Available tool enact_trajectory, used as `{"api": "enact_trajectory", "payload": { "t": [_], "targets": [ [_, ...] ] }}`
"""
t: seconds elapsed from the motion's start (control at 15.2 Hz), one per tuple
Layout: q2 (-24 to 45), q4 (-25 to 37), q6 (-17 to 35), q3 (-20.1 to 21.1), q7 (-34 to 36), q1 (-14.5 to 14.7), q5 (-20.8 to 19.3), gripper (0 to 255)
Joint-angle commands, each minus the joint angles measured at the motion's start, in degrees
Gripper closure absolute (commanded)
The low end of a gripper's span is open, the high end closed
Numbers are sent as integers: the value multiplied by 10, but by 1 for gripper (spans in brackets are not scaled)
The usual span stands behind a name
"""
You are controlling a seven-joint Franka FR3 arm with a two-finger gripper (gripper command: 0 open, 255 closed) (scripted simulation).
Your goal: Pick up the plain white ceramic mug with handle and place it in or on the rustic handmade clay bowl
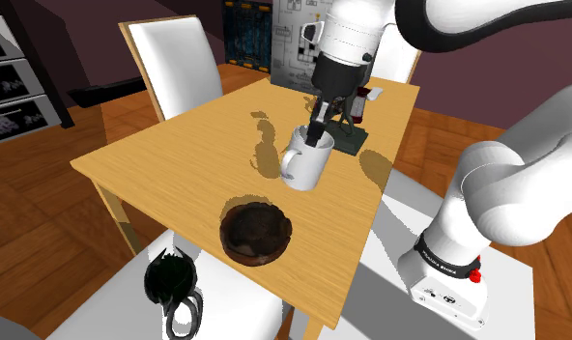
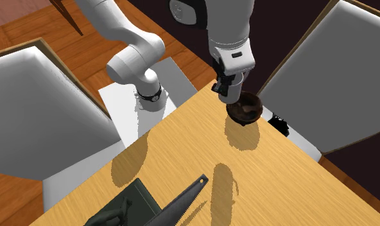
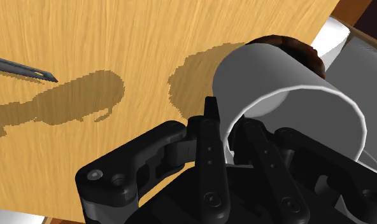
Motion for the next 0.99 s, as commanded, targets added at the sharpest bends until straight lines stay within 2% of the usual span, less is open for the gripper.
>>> {"api": "enact_trajectory", "payload": {
  "t": [0.0, 0.59, 0.92],
  "targets": [
    [42, 34, 9, 19, 20, 2, 5, 255],
    [223, 200, 32, 98, 108, -5, -14, 255],
    [227, 165, 71, 102, 108, -4, -12, 255]
  ]
}}
